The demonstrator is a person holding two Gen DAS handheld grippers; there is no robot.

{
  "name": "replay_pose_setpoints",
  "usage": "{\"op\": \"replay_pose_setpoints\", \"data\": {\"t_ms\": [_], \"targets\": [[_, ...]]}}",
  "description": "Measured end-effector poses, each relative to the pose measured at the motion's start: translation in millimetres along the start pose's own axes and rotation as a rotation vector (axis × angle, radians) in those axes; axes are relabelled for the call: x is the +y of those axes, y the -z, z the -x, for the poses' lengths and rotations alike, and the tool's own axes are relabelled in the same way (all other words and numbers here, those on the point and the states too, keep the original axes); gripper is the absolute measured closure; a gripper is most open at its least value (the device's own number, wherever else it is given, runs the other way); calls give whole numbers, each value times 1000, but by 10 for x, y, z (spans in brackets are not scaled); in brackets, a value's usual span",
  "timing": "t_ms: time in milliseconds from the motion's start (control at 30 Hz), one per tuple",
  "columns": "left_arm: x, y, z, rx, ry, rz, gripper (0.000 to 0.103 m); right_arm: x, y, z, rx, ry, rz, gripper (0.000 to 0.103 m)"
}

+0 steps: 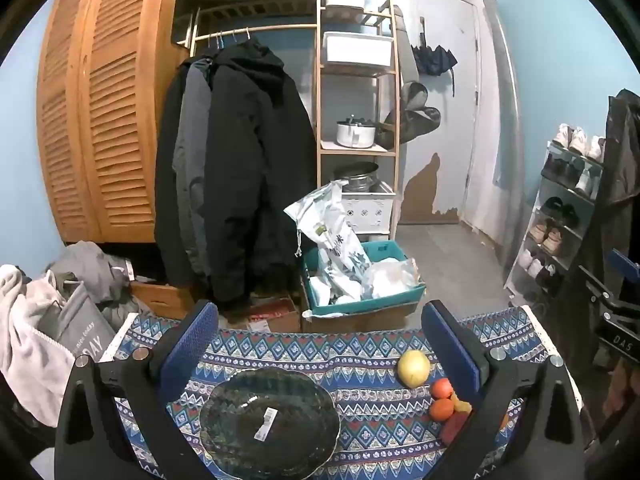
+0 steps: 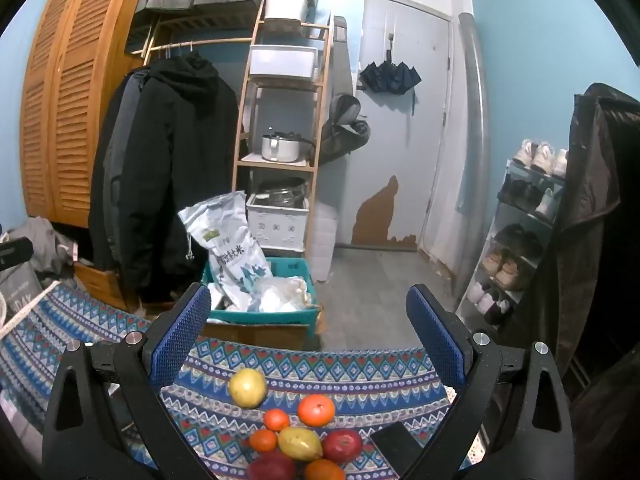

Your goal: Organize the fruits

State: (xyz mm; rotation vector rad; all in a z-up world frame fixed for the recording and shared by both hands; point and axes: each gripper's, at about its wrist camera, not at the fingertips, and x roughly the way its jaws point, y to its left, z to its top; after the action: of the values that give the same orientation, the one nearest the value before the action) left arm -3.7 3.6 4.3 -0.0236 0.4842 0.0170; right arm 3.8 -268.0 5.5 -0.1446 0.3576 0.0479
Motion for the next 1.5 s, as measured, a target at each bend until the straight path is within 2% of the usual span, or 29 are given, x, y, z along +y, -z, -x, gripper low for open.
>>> {"op": "replay_pose_setpoints", "data": {"t_ms": [467,1500], "targets": [[-32,9,11,-15,5,-12,1,-11,12,-15,0,-4,-10,7],[-57,68,-6,2,24,-2,1,29,60,-41,15,-15,-16,7]]}}
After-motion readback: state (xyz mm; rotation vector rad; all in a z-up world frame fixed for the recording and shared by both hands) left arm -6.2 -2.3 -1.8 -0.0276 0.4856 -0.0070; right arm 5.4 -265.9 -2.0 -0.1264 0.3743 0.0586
